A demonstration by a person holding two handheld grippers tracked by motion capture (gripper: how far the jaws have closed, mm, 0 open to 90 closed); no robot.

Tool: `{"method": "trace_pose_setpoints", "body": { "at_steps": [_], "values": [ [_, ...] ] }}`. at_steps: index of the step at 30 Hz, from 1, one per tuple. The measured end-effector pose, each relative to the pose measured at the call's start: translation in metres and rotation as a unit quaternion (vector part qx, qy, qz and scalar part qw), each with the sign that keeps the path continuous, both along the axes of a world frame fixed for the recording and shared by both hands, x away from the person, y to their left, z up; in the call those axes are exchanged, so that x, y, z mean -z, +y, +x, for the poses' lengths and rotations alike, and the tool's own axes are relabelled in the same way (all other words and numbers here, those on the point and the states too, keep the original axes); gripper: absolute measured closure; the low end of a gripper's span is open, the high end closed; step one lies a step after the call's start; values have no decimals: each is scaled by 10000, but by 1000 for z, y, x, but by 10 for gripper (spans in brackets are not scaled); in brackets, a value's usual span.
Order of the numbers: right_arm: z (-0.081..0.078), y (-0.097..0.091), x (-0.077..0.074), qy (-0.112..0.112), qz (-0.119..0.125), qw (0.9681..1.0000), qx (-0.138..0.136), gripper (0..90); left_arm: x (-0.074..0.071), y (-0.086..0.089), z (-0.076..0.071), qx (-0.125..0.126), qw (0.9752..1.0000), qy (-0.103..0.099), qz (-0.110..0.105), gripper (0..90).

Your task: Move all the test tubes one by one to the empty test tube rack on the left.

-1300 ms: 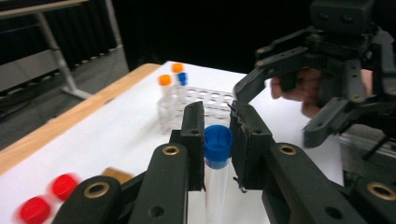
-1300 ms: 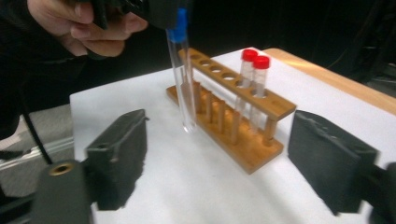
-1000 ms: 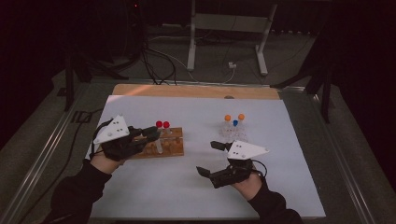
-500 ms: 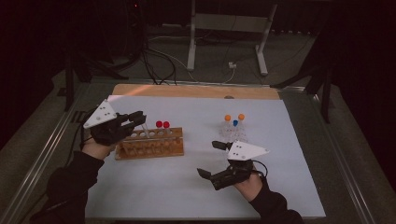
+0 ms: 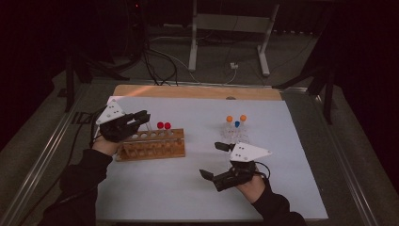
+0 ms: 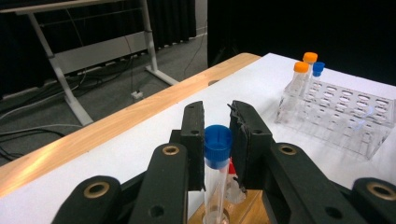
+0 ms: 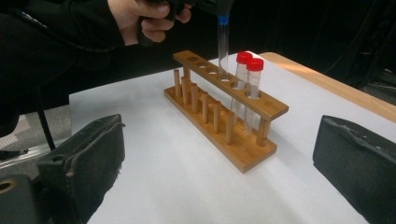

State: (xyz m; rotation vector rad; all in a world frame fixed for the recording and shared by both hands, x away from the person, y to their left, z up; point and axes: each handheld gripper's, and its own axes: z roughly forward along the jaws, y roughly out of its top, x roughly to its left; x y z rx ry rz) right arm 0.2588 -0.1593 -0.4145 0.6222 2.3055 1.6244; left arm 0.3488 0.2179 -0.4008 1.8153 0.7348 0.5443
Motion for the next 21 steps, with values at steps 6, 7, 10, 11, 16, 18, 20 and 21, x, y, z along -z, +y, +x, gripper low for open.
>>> {"method": "trace_pose_setpoints", "body": {
  "at_steps": [6,7,10,11,16,18,20,21],
  "values": [
    [0,0,1,46,-38,10000,11,21,14,-3,2,3,9999,109,4,774],
    [0,0,1,51,-34,10000,1,20,16,-3,2,-2,9999,135,0,774],
    [0,0,1,58,-42,10000,-4,21,23,-5,3,8,9998,192,20,774],
    [0,0,1,63,-35,10000,-9,21,25,-6,3,17,9998,223,8,774],
    [0,-1,2,40,-50,10000,-33,21,35,-8,4,24,9995,294,81,773],
    [0,-1,1,51,-38,10000,-39,21,38,-9,4,11,9994,333,93,773],
    [0,-2,1,44,-32,10000,-44,21,42,-9,5,5,9993,365,108,773],
    [0,-2,2,45,-28,10000,-42,21,43,-9,5,7,9992,370,115,773]
  ]
}}
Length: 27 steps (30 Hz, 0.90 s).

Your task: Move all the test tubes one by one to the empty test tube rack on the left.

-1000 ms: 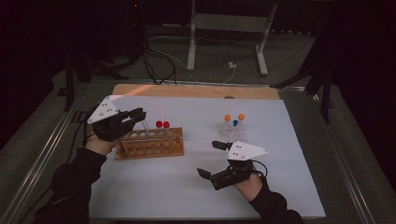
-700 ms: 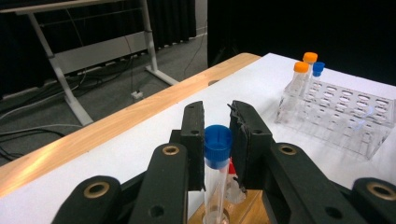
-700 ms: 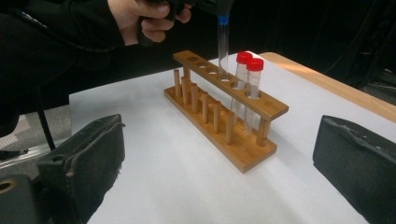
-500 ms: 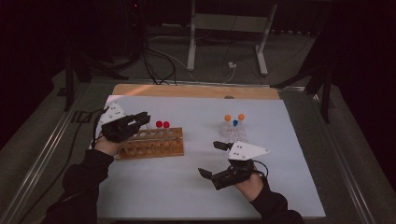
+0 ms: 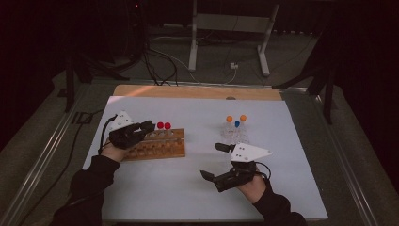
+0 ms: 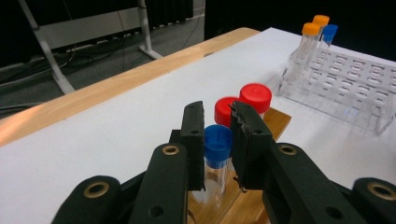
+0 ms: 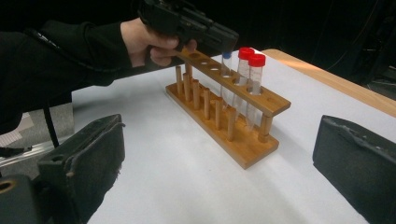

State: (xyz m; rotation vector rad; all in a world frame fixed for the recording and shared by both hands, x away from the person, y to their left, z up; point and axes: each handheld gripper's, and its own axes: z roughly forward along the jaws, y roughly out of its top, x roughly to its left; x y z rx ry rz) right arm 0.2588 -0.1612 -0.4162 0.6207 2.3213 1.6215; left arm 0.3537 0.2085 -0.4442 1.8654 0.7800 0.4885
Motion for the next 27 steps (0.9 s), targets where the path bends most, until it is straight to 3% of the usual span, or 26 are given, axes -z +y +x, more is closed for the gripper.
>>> {"method": "trace_pose_setpoints", "body": {
  "at_steps": [7,16,20,23,27],
  "values": [
    [0,-1,0,8,-16,10000,-3,21,6,-3,1,-7,9999,6,113,772],
    [1,-3,-1,-6,3,10000,5,21,6,0,2,-7,10000,74,14,750],
    [3,-8,-4,-176,77,9998,23,21,-3,5,-3,58,9998,-23,-183,621],
    [9,-15,-7,-258,205,9994,89,21,-11,8,-10,152,9995,-56,-286,473],
    [19,-32,-14,-422,207,9980,425,21,-22,12,-23,285,9985,-121,-448,288]
  ]
}}
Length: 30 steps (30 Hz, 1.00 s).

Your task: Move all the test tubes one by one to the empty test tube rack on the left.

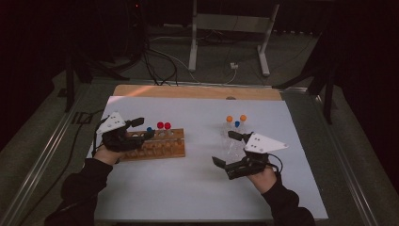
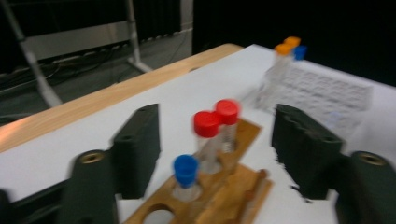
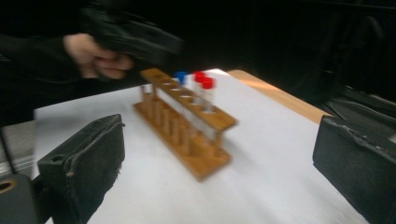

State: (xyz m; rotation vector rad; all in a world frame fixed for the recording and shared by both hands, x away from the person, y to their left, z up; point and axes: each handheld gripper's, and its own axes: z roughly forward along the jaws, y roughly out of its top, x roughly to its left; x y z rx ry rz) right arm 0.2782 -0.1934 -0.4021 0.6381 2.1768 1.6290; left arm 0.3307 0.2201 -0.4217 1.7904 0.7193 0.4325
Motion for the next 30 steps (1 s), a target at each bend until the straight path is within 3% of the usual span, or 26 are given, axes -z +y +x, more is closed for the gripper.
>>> {"method": "trace_pose_setpoints", "body": {
  "at_steps": [6,10,15,19,23,25,30],
  "values": [
    [19,-28,-2,116,-165,9981,584,22,-6,1,-22,254,9993,21,-270,27],
    [30,-45,4,287,-291,9955,859,50,-4,-1,-39,426,9982,8,-414,10],
    [42,-56,19,522,-383,9904,1217,101,2,-9,-59,594,9975,-105,-380,6],
    [53,-58,34,663,-520,9852,1493,226,9,-15,-71,699,9968,-150,-355,6],
    [64,-57,46,847,-631,9823,1544,359,12,-18,-77,766,9964,-153,-314,5],
    [69,-54,50,834,-820,9782,1715,438,15,-18,-78,788,9964,-118,-292,5],
    [83,-51,57,1121,-817,9742,1777,583,19,-18,-79,866,9958,-65,-300,6]
  ]
}}
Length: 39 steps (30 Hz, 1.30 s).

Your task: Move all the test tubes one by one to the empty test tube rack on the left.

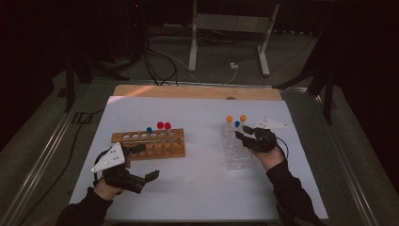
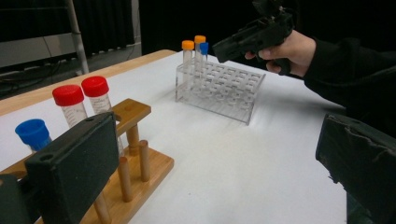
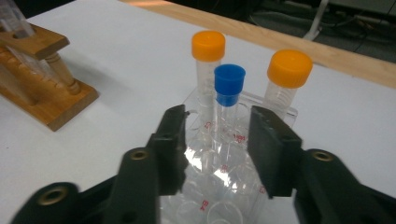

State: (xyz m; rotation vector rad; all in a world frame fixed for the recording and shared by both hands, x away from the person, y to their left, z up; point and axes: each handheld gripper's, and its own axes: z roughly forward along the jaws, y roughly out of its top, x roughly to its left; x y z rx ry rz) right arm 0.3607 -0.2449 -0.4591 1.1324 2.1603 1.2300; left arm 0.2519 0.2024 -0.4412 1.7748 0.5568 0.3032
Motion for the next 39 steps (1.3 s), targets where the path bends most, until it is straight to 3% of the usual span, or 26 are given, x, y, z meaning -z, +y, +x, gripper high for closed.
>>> {"method": "trace_pose_setpoints", "body": {
  "at_steps": [6,12,19,30,39],
  "values": [
    [11,3,6,138,33,9999,74,647,1,-1,0,35,10000,-9,45,6],
    [19,8,11,243,-103,9996,64,724,2,-1,1,31,10000,22,3,6],
    [19,10,8,156,-172,9997,120,768,1,0,2,43,10000,43,-15,6],
    [4,5,-33,-347,-74,9994,34,770,-8,-1,1,39,9999,54,-81,6],
    [-19,14,-58,-554,-68,9974,-446,770,-16,-11,2,141,9998,104,41,7]
  ]
}}
